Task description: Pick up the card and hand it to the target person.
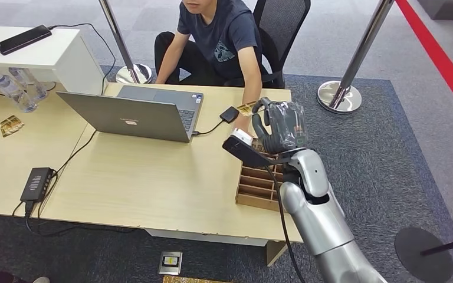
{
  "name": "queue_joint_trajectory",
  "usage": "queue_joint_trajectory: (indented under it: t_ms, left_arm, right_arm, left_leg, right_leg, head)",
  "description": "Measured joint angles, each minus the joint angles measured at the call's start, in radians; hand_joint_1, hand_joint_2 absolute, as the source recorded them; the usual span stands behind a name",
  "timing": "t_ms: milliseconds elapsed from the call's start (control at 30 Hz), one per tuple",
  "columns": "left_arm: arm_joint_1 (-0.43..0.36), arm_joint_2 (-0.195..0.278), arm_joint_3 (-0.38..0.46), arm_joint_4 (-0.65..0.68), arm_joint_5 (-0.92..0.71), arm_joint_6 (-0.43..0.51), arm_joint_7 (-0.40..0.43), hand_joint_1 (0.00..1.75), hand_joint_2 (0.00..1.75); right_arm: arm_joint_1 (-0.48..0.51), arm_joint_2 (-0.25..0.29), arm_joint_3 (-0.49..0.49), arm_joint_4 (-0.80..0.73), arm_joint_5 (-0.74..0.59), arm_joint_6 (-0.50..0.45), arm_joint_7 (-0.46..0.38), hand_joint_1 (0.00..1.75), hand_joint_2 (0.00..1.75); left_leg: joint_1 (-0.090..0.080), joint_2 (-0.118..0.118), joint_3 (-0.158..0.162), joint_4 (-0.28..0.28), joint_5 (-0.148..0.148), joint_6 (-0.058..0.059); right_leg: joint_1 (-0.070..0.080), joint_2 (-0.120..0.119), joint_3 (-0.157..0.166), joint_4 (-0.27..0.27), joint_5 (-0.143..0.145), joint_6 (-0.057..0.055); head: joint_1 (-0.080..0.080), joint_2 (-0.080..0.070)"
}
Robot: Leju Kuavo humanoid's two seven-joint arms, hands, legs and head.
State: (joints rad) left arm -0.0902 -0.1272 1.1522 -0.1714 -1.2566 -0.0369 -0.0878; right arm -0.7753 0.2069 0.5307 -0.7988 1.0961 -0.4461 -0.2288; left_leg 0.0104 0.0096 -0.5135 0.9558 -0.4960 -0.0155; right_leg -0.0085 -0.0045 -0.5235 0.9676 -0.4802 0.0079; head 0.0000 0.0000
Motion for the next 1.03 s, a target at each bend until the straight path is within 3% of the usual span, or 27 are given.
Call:
queue_joint_trajectory:
  t_ms: [300, 800, 933, 1033]
  left_arm:
    - [0.003, -0.003, 0.019, 0.000, 0.017, 0.007, -0.001, 0.00, 0.00]
    - [0.006, -0.010, 0.024, -0.001, 0.020, 0.011, -0.005, 0.00, 0.00]
    - [0.008, -0.014, 0.034, -0.002, 0.028, 0.016, -0.002, 0.00, 0.00]
    - [0.010, -0.019, 0.042, -0.003, 0.035, 0.020, -0.001, 0.00, 0.00]
  right_arm:
    - [-0.057, 0.059, 0.007, 0.175, -0.021, -0.001, -0.013, 1.75, 1.75]
    - [-0.050, 0.063, 0.017, 0.200, 0.026, -0.025, 0.040, 1.75, 1.75]
    - [-0.018, 0.049, -0.006, 0.167, 0.049, -0.089, 0.078, 0.00, 1.75]
    - [0.030, 0.029, -0.027, 0.104, 0.046, -0.134, 0.078, 0.00, 1.75]
  left_leg:
    - [0.000, -0.001, 0.000, 0.000, 0.000, 0.000]
    - [0.000, -0.003, -0.001, 0.000, 0.000, 0.000]
    - [0.000, -0.003, -0.001, 0.000, 0.000, 0.000]
    - [0.000, -0.004, -0.001, 0.000, 0.000, 0.001]
  right_leg:
    - [0.000, -0.001, 0.001, 0.000, -0.001, 0.000]
    - [0.000, -0.003, 0.000, -0.001, -0.001, 0.000]
    - [0.000, -0.003, 0.000, -0.001, -0.001, 0.000]
    - [0.000, -0.003, 0.001, -0.002, 0.000, 0.000]
  head:
    - [0.000, 0.000]
    - [0.000, 0.000]
    - [0.000, 0.000]
    - [0.000, 0.000]
